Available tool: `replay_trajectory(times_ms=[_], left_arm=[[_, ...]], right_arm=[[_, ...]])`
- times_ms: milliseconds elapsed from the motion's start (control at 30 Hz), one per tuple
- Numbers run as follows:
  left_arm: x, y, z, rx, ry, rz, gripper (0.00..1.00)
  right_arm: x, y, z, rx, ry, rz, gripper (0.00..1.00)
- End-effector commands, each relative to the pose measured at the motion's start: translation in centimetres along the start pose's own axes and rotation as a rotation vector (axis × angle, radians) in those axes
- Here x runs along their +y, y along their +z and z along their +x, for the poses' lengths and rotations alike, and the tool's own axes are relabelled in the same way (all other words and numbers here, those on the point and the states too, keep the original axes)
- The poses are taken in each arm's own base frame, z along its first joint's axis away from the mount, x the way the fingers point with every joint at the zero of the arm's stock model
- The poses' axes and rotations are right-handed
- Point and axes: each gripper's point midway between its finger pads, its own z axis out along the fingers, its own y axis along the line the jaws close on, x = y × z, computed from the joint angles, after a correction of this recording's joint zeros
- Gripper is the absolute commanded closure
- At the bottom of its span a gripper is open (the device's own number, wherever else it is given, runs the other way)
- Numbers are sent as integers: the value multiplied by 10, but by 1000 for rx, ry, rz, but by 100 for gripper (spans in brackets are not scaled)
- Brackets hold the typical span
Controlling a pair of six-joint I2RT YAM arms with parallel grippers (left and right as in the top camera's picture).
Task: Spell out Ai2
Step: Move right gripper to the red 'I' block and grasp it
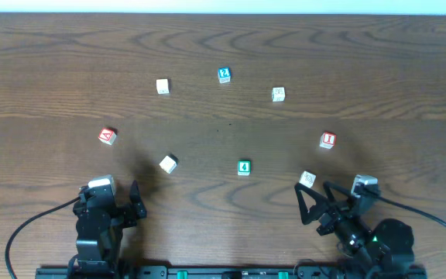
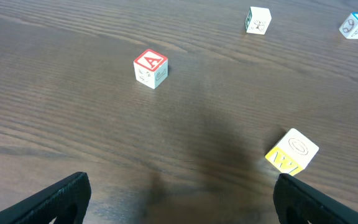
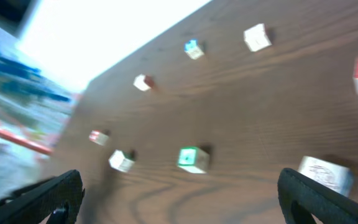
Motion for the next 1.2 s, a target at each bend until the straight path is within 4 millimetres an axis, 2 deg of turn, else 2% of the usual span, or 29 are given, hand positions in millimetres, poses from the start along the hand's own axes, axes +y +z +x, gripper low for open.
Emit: replay_trajectory(times_ms=[0,100,167,367,500,633,767,867,933,1000,1167], left_arm=[[2,2,2,1,-14,-10,4],[2,2,2,1,-14,-9,5],[2,2,2,1,-14,-10,4],[2,2,2,1,-14,-9,5],[2,2,2,1,-14,-9,5],[2,2,2,1,-14,-9,5],[2,1,2,1,-14,-10,5],[2,2,2,1,-14,-9,5],[2,2,2,1,-14,-9,5],[2,2,2,1,-14,-9,5],[2,1,2,1,-14,-10,5]], right_arm=[[15,0,1,23,34,-79,1],[14,2,-5,22,-18,-54,1],[5,6,-8,31,-32,6,1],[-31,31,-10,195,-54,214,1],[-53,51,-21,315,-115,349,1],[-71,78,-43,419,-236,436,1],[-76,108,-65,492,-375,419,1],[-81,124,-83,477,-436,430,1],[-94,127,-100,427,-477,520,1],[-112,123,-113,382,-447,630,1],[-155,112,-100,432,-248,698,1]])
